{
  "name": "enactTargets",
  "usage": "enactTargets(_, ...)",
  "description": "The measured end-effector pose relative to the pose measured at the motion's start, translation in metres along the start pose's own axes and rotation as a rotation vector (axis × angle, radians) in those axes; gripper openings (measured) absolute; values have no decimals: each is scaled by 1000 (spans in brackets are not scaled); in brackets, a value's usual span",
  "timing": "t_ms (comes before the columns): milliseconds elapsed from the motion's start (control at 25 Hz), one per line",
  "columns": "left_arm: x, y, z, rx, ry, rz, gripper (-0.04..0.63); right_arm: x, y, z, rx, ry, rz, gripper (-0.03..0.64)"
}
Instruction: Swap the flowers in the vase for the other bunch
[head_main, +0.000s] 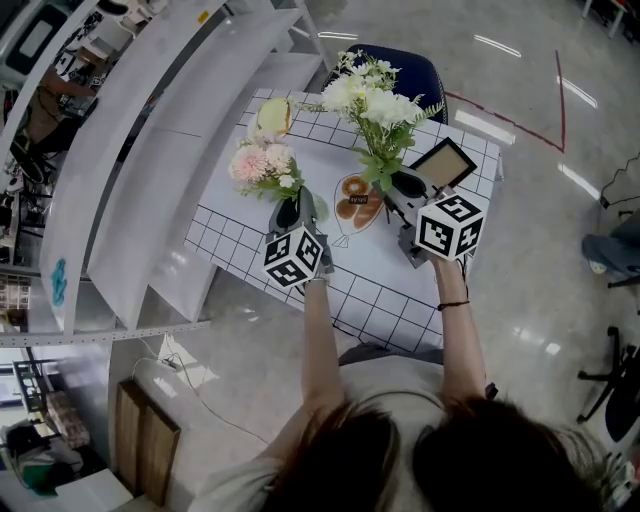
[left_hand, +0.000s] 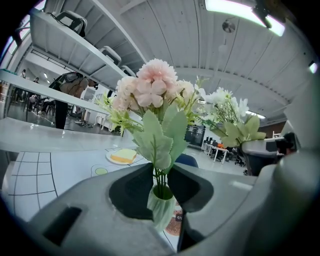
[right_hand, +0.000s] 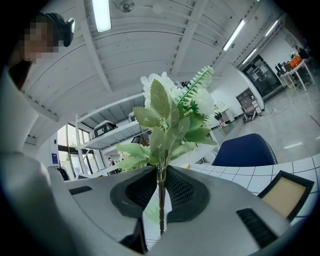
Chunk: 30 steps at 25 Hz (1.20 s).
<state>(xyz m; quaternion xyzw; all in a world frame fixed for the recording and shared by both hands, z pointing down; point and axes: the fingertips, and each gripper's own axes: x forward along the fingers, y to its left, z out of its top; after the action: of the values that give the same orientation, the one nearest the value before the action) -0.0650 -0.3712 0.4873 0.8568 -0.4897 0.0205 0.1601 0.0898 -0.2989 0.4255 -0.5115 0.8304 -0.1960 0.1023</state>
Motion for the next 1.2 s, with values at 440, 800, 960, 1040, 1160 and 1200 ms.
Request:
enactTargets(440,-4,2,12,-13,-38,-7,92,2,3,-1,-3,-1,10,52)
enactTargets(800,-6,3,26,-13,-74,-12,91,2,3,-1,-5,-6,12,51)
enactTargets(960,-7,-1,33,-5,-79,-14,89,1,3,3,-4,-7,11,52)
enactTargets(1040,-7,-2,34,-2,-79,-15,89,0,2,3,-4,-8,10,51)
enactTargets(1160,-8,-3,34,-2,-81,-15,89,0,2,3,-4,-7,12,51)
enactTargets(1200,-8,-3,34,-3,-83,-14,89,0,2,3,-4,-6,13,51)
